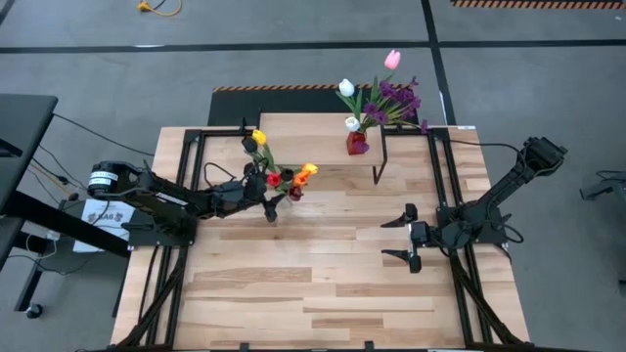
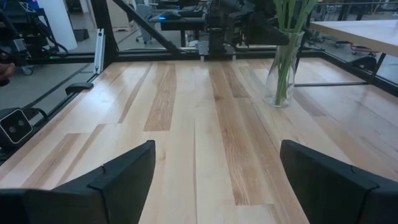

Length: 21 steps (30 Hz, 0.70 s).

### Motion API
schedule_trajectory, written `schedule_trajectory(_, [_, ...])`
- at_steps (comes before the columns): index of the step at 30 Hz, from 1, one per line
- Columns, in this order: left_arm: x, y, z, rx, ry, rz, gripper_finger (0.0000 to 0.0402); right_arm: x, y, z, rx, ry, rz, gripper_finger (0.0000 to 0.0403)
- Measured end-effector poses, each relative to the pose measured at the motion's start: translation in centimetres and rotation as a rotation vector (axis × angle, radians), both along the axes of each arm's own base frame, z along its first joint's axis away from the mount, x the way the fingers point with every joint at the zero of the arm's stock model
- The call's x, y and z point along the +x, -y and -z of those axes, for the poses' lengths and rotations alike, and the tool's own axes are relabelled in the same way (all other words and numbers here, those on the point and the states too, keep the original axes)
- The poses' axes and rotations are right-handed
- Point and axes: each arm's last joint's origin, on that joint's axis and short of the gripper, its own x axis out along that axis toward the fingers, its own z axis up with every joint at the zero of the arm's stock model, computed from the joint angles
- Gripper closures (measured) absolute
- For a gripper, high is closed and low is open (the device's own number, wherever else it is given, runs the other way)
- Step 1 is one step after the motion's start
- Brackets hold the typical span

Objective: Pick and place flowers into a vace then onto a shelf
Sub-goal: Put the transparent vase with flowers on the shelf

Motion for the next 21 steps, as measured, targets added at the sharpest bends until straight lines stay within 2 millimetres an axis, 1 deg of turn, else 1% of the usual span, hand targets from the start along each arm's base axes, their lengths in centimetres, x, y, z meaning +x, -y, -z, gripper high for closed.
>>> schedule_trajectory(7, [0.01, 0.0, -0.01, 0.0, 0.0, 0.0, 0.0174, 0.0, 0.0, 0.0, 0.0, 0.0, 0.0, 0.0068])
schedule_trajectory(12, [0.01, 0.01, -0.01, -0.002, 0.001, 0.004, 0.0191, 0.0, 0.0, 0.0, 0.0, 0.0, 0.0, 0.0068])
schedule_trajectory(21, [0.08, 0.07, -0.18, -0.007, 0.022, 0.026, 0.0186, 0.0, 0.0, 0.0, 0.0, 0.0, 0.0, 0.0068])
